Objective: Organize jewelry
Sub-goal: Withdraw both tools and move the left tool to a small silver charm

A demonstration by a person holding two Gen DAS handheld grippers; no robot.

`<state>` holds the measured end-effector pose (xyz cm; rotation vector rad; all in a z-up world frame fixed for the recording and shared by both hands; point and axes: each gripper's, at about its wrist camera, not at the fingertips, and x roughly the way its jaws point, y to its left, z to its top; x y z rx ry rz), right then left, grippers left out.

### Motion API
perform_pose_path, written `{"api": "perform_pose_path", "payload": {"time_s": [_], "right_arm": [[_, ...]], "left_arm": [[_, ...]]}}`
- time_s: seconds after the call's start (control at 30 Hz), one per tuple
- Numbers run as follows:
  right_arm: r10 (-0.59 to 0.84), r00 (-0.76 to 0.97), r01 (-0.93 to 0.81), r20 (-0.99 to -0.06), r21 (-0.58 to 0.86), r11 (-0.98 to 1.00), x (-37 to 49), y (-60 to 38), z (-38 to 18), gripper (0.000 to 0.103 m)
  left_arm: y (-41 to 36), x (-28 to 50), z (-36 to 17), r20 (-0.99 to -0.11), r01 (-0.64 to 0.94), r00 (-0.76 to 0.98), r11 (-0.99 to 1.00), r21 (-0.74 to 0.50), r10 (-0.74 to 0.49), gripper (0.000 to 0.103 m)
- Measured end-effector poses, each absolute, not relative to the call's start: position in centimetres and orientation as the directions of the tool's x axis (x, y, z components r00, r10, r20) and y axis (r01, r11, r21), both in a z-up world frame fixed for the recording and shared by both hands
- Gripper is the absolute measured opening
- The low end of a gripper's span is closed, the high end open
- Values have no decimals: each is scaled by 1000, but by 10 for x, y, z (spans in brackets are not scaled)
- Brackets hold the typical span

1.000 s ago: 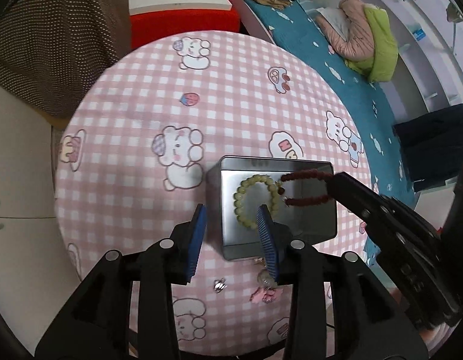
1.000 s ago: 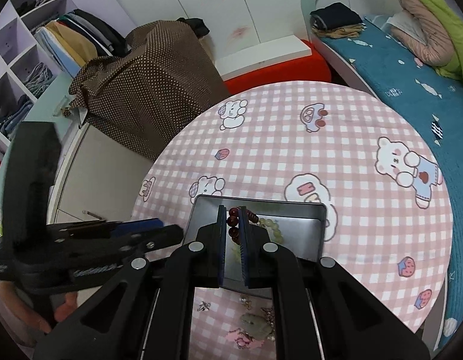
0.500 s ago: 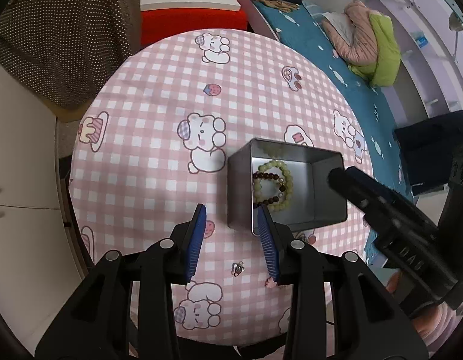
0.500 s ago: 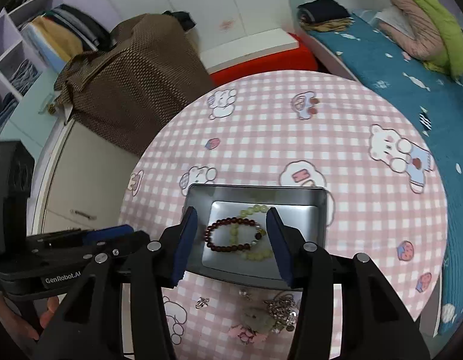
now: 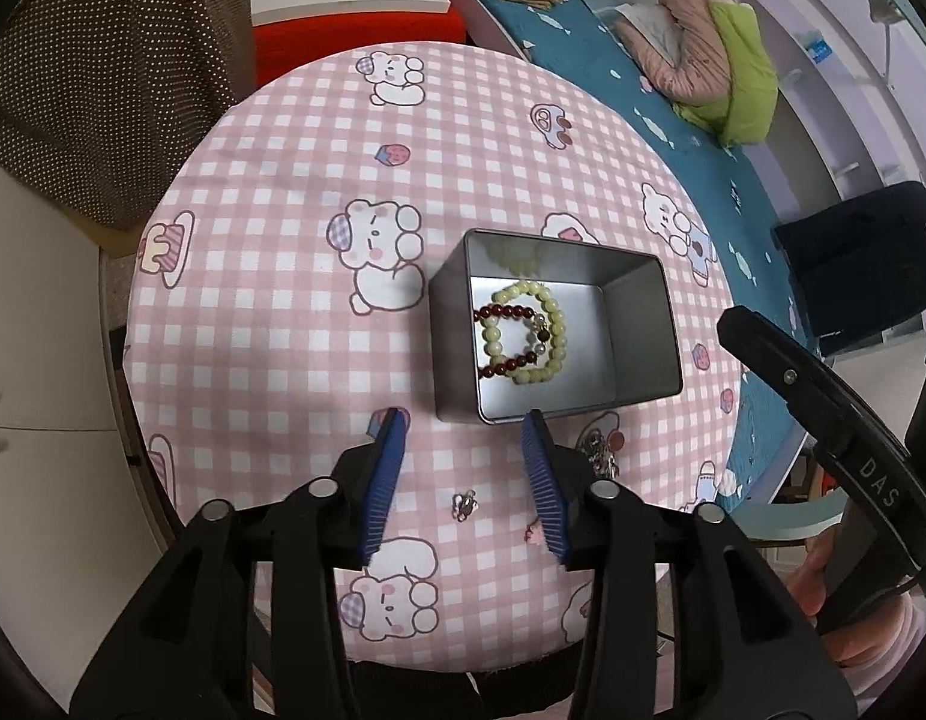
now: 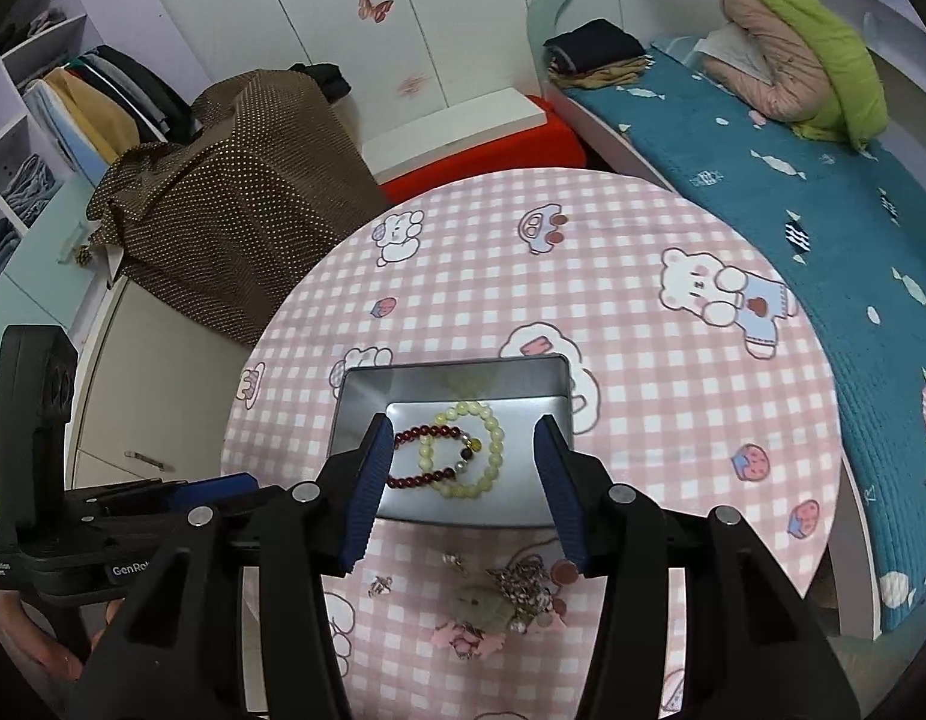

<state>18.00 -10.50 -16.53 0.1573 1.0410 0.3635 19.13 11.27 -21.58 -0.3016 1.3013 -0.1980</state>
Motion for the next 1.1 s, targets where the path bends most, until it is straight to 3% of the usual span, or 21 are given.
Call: {"api": "perform_pose_path", "payload": {"time_s": [0.13, 0.2, 0.37, 0.43, 0.47, 1.0, 1.07, 1.1], "right_arm": [[345, 466, -207, -815, 278, 938, 171, -111, -164, 55], [325, 478, -197, -816, 261, 945, 167, -114, -163, 66], [286, 495, -168, -821, 232, 958, 158, -128, -165, 78], [271, 491, -152, -828, 225, 962, 155, -133, -169, 79], [267, 488, -146, -831, 224, 964, 154, -136, -171, 79], [243, 394, -170, -887, 189, 967, 135, -149, -210, 79], [210, 386, -183, -898, 149, 972, 134, -147, -216, 79], [190, 385, -196, -903, 122, 973, 133, -146, -218, 79]], "left_arm": [[108, 186, -218, -918, -15, 245, 946, -324, -311, 47], [105, 184, -220, -922, -12, 235, 947, -321, -309, 49], [98, 178, -231, -932, 0, 200, 951, -310, -303, 60], [95, 177, -238, -940, 3, 175, 954, -299, -295, 74], [94, 175, -242, -943, 4, 163, 956, -293, -290, 76], [74, 165, -287, -975, 22, 78, 978, -207, -208, 78], [72, 165, -287, -971, 20, 94, 976, -217, -218, 75], [71, 165, -287, -970, 24, 99, 975, -220, -222, 68]]}}
